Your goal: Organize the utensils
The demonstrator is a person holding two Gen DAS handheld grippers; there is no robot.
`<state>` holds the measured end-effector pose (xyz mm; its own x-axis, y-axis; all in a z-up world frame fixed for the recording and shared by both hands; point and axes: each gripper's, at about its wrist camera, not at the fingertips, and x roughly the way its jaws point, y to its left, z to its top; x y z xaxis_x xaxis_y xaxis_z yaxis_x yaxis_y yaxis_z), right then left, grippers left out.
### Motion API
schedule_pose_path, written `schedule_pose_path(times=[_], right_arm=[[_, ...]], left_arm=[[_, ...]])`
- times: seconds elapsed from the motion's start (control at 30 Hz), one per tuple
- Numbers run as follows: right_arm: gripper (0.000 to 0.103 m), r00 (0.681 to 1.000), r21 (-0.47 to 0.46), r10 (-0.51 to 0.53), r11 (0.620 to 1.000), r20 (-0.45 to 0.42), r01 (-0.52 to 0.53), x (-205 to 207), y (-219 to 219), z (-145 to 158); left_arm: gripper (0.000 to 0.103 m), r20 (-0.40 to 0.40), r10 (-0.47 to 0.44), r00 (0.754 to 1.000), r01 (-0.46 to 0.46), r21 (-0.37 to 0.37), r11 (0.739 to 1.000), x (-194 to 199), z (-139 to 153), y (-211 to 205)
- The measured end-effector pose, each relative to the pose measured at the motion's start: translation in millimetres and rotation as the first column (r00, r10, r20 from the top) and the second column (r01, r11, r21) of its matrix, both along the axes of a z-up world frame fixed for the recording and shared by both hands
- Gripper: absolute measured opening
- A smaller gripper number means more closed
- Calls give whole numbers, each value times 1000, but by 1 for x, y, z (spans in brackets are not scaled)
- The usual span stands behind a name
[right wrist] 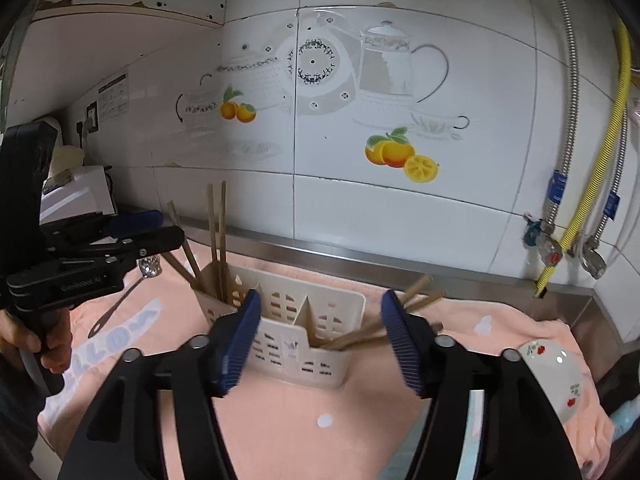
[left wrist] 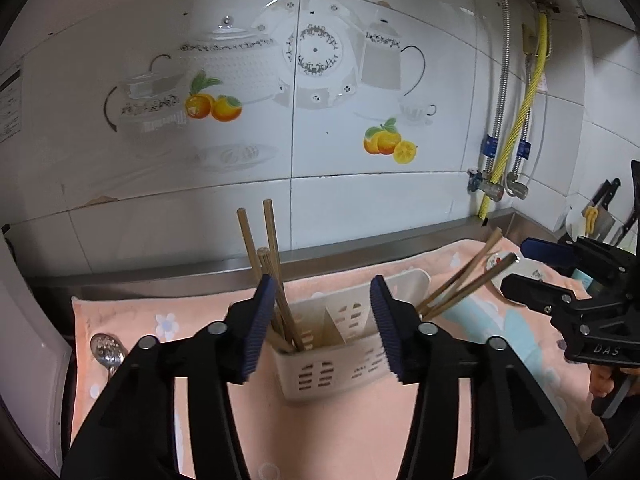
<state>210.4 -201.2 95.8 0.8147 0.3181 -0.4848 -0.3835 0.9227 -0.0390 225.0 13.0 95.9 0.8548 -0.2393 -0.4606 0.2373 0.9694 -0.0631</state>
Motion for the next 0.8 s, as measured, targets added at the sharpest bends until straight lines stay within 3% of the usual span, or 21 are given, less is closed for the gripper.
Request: schedule_pose_path(times=[0.2, 0.27, 0.47, 0.8], right_arm=[[73, 1000, 25, -17, 1000, -4, 18, -20, -9, -10], [78, 1000, 33, -27, 999, -8, 27, -27, -12, -15], [87, 999, 59, -44, 997, -31, 46, -43, -20, -30], [93, 996, 62, -67, 996, -63, 71, -64, -22, -53]], left_arm=[[66, 14, 5, 1000, -5, -14, 1000, -31, -4, 6], [77, 15, 16, 1000, -16, -22, 1000, -42, -8, 11], [93, 1, 56, 998, -56, -47, 997, -68, -23, 25], [98, -46, 92, 995, -93, -32, 995, -102, -51, 31]])
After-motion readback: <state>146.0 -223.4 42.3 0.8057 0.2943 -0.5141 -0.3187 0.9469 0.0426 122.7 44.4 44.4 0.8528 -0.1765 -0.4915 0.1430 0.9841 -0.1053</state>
